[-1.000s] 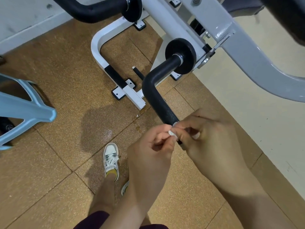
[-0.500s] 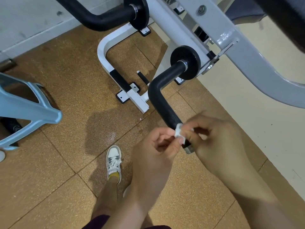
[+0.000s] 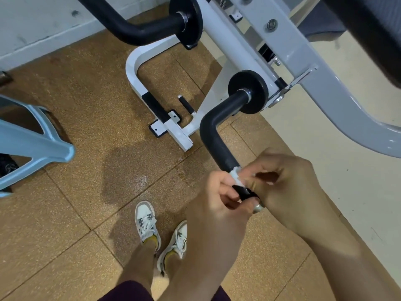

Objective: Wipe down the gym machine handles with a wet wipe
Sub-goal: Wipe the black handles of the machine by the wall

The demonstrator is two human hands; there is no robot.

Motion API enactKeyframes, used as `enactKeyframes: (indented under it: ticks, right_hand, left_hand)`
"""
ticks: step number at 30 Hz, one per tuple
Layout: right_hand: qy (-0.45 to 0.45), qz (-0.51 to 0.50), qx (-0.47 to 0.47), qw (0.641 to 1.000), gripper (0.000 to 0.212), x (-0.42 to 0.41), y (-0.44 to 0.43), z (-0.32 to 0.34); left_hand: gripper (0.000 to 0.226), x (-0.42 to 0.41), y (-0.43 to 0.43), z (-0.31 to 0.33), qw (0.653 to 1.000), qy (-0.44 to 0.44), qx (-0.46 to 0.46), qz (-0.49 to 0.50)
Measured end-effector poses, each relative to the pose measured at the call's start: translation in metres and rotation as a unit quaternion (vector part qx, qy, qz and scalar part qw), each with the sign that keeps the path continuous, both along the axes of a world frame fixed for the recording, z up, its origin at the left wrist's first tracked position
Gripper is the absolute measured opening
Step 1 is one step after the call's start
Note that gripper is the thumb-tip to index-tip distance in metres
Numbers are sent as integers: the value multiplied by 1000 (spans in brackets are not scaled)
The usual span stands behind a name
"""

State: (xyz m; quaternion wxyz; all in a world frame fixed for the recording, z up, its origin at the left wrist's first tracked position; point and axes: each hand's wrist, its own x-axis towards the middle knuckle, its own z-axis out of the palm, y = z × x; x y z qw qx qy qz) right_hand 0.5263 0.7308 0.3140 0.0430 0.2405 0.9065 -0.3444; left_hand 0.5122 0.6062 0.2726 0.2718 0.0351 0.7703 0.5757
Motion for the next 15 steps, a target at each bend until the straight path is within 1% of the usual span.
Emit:
enactKeyframes:
  ticks: [2,4,6,10,11,13,15]
  right_hand:
    - [-18,29,20,999,19,-1,-2,3]
    - [-4,20,32,999,15,-18,0,-4]
    - [8,32,36,999,12,-31,1,-6]
    - [-49,141,30,988,18,-16,8,6]
    - [-39,147,34,988,18,-20,11,3]
    - [13,112,14,994,13,-36,15,-7]
    - [43,97,-3,994,12,-49,17,-12]
  left_hand:
    - [44,-2,0,2,1000,-2,-9,3]
    - [49,-2,2,4,999,-32,-11,15]
    - [53,-2,2,7,997,-67,-13,28]
    - [49,-1,6,14,995,-87,-24,47]
    - [51,0,8,14,994,-87,-25,59]
    - [61,1,12,15,993,-85,-22,78]
    - [67,0,14,18,994,-59,-31,87]
